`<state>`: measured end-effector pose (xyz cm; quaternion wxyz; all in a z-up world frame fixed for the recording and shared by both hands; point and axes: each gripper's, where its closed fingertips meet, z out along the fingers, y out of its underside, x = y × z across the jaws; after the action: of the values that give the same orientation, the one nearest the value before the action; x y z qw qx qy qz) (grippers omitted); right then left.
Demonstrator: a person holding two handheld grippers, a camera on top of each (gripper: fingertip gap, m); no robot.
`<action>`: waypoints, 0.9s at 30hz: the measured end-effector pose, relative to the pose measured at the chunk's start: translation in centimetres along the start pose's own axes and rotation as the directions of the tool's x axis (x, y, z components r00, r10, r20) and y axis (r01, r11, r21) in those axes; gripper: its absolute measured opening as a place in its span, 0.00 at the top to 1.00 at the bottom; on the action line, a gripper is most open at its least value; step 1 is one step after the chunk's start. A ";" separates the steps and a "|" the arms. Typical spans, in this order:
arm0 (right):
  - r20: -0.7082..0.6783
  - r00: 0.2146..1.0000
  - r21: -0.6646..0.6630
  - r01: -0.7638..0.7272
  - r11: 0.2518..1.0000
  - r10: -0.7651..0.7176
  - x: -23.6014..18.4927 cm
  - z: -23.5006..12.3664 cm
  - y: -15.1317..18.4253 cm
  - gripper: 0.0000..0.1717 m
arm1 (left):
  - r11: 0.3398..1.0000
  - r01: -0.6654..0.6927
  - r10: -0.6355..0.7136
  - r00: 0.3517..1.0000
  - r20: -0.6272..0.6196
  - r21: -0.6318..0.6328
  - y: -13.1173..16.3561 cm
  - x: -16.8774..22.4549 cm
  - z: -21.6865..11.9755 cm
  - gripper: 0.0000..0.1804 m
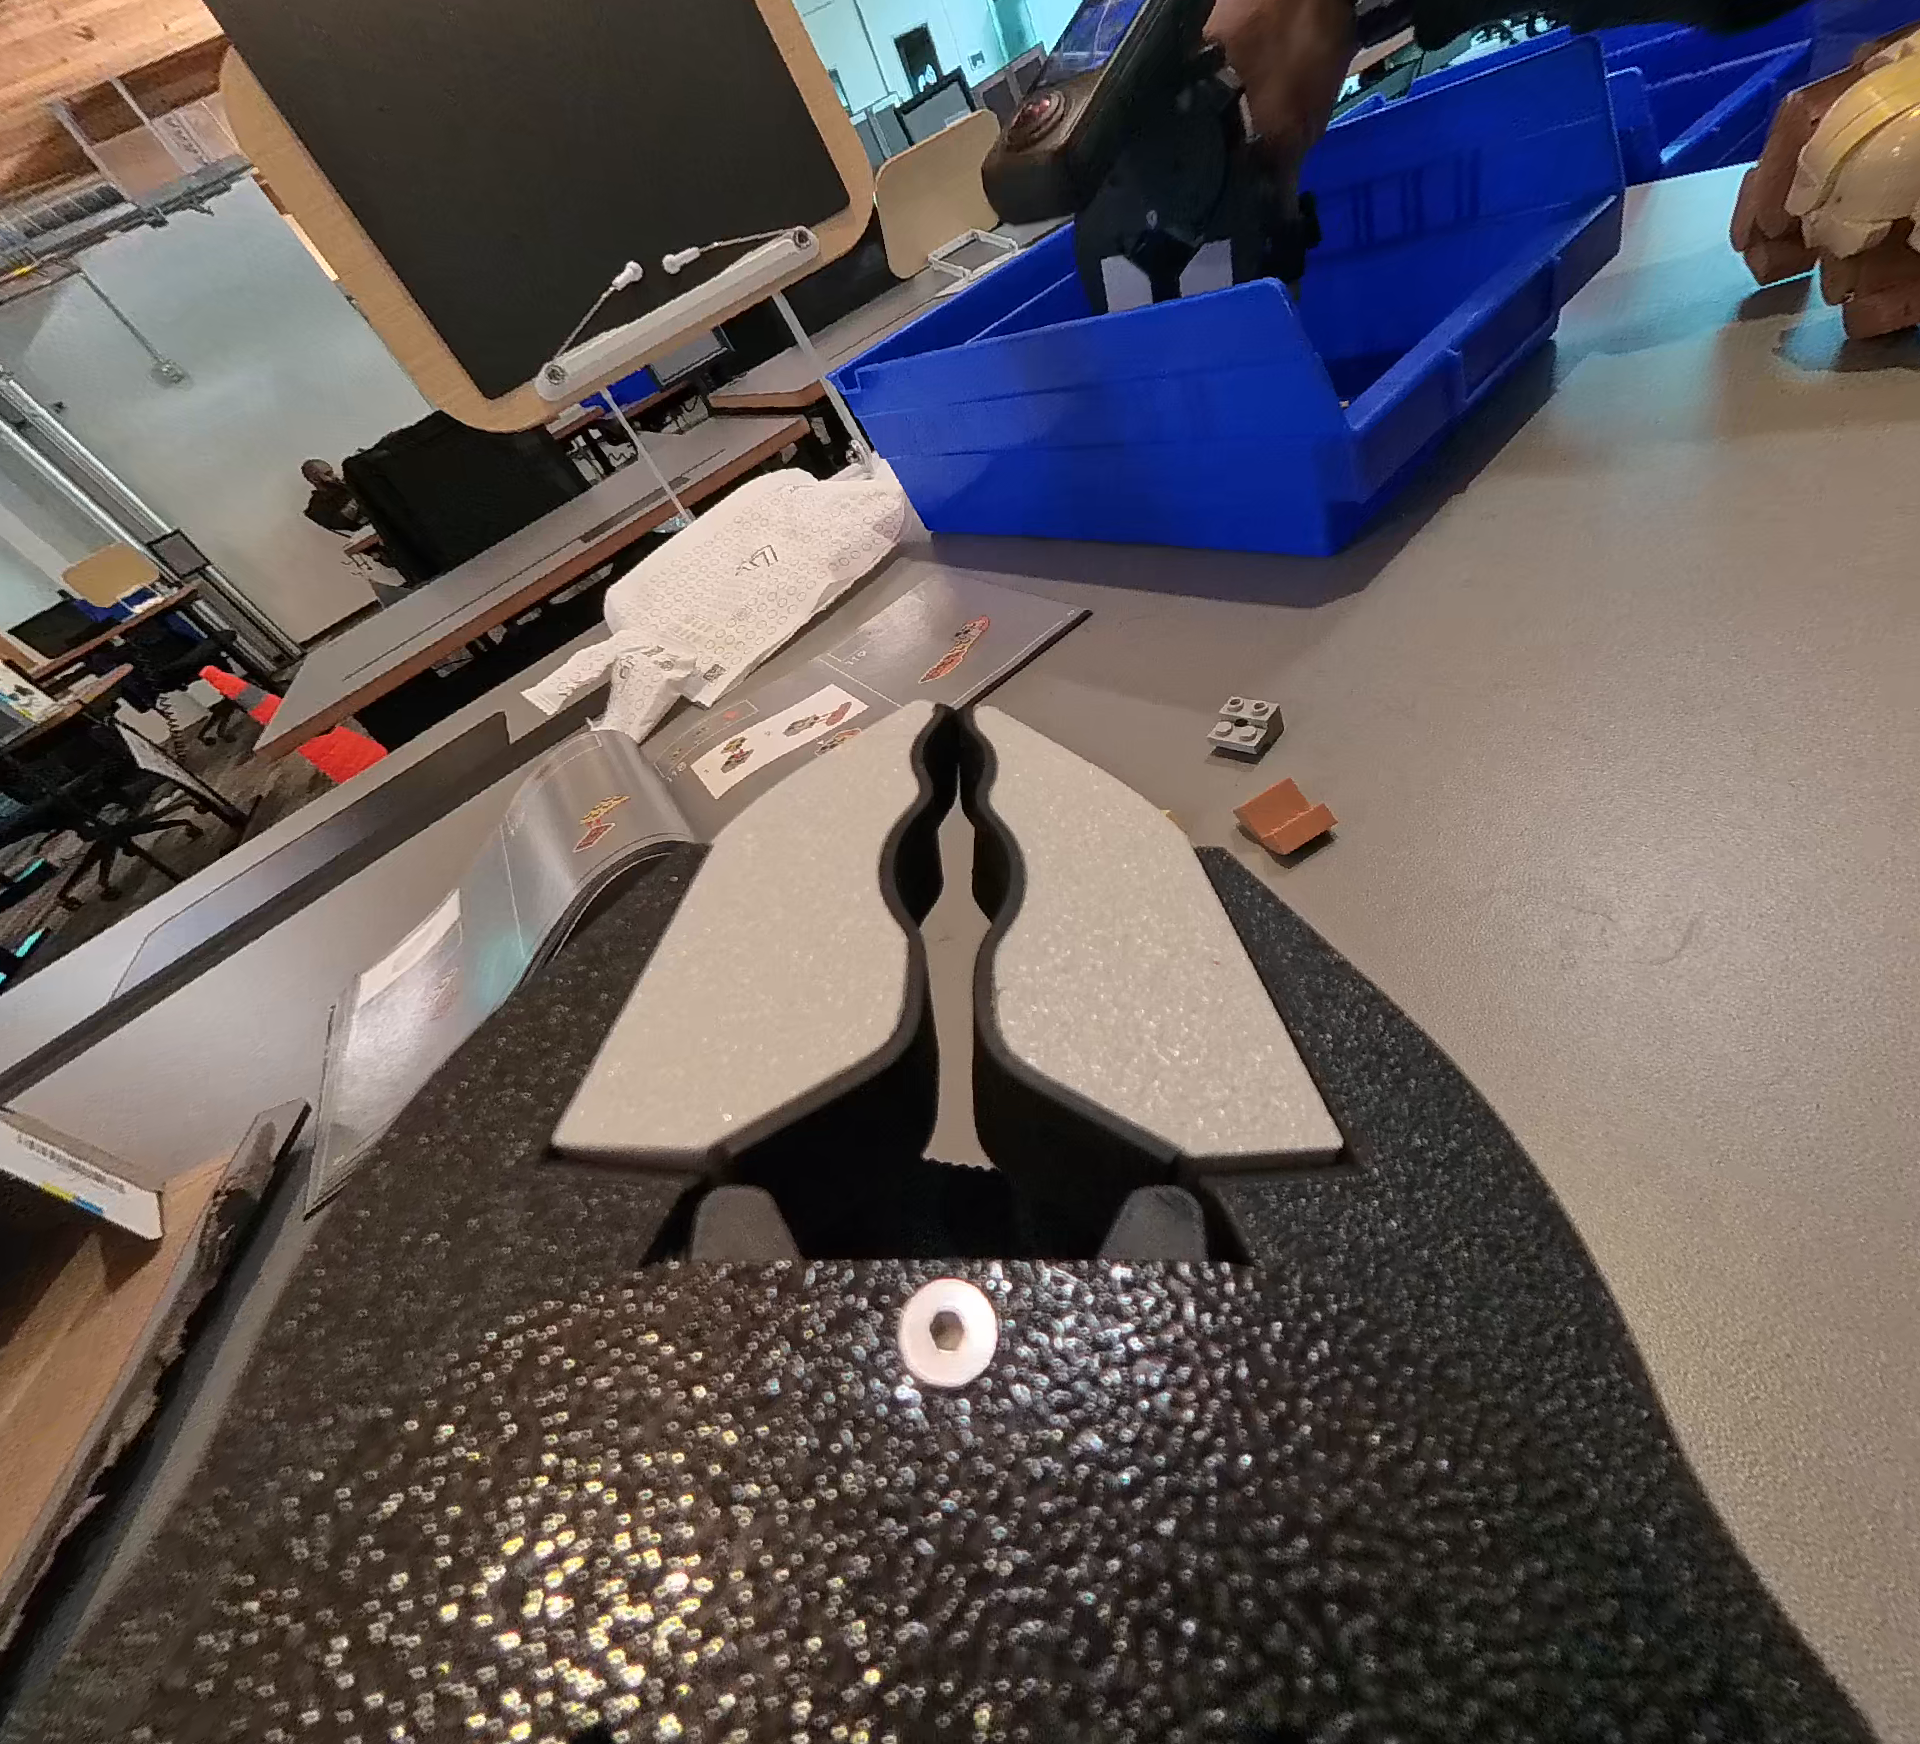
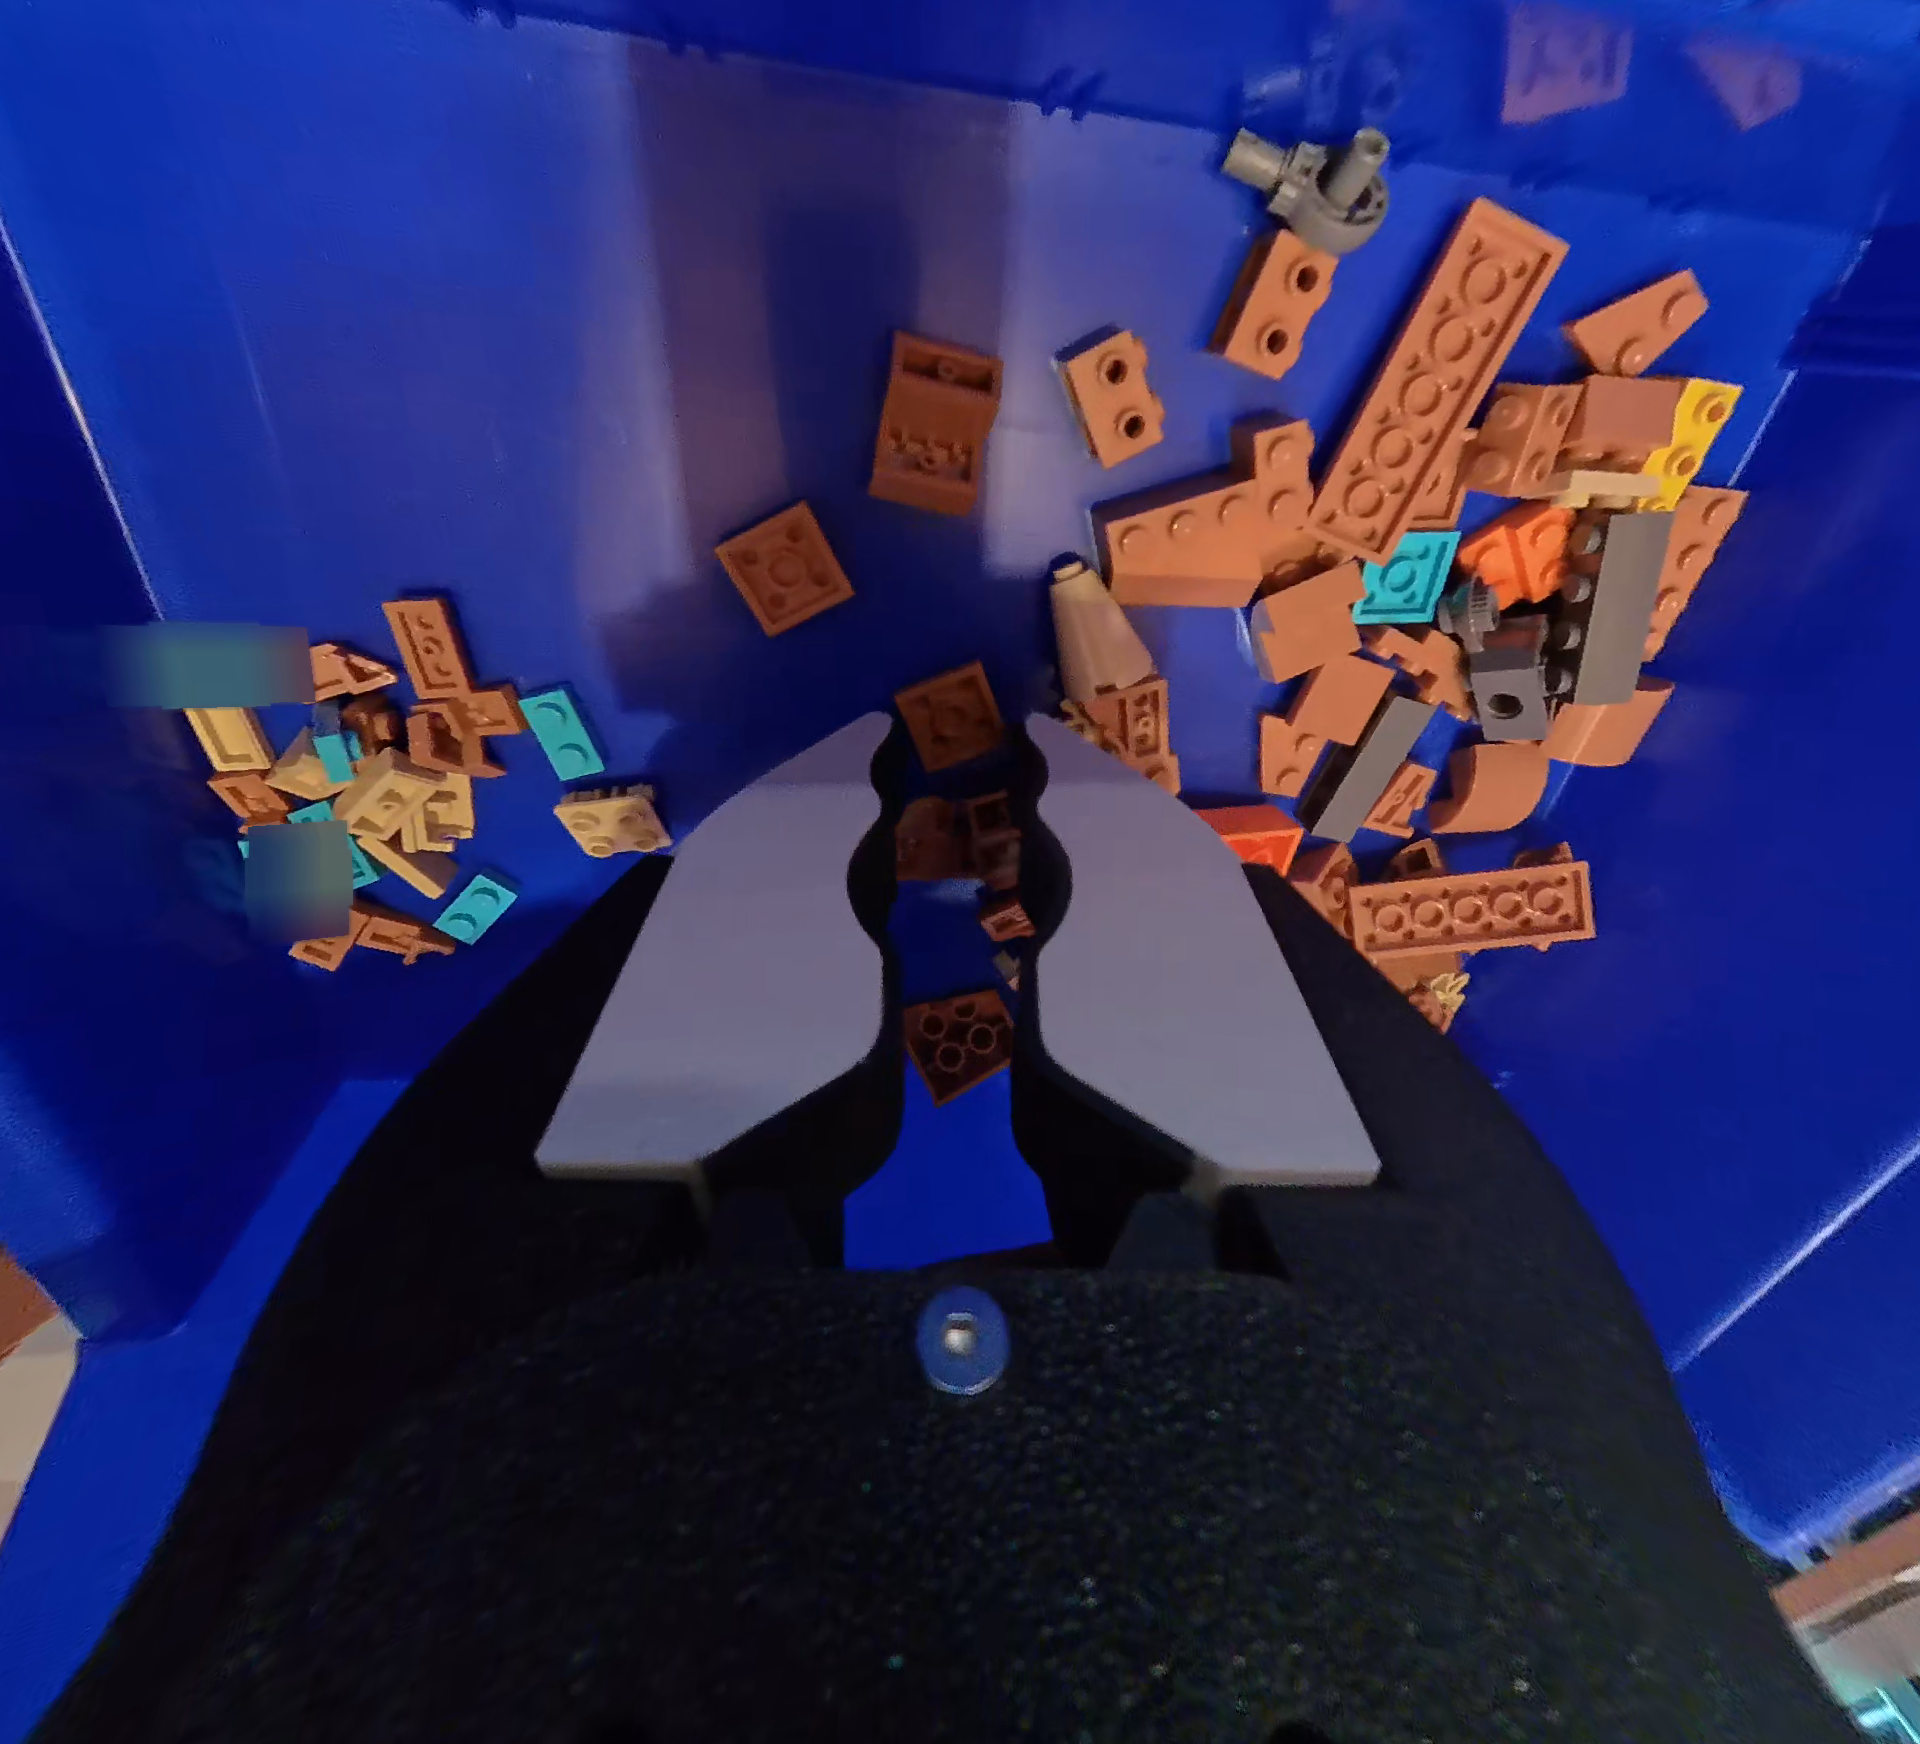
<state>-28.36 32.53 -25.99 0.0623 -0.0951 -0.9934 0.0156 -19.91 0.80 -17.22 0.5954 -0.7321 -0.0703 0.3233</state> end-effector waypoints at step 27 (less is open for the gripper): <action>0.102 0.995 0.991 -0.103 -0.087 -0.016 -6.6 -24.2 -4.0 0.90 | 1.000 -0.007 0.007 1.000 0.009 -0.007 0.0 -0.1 0.1 1.00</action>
<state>-19.66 27.83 -2.64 0.0715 -0.0499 -0.6580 0.7480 -20.03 0.83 -17.23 0.5913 -0.7330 -0.0714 0.3284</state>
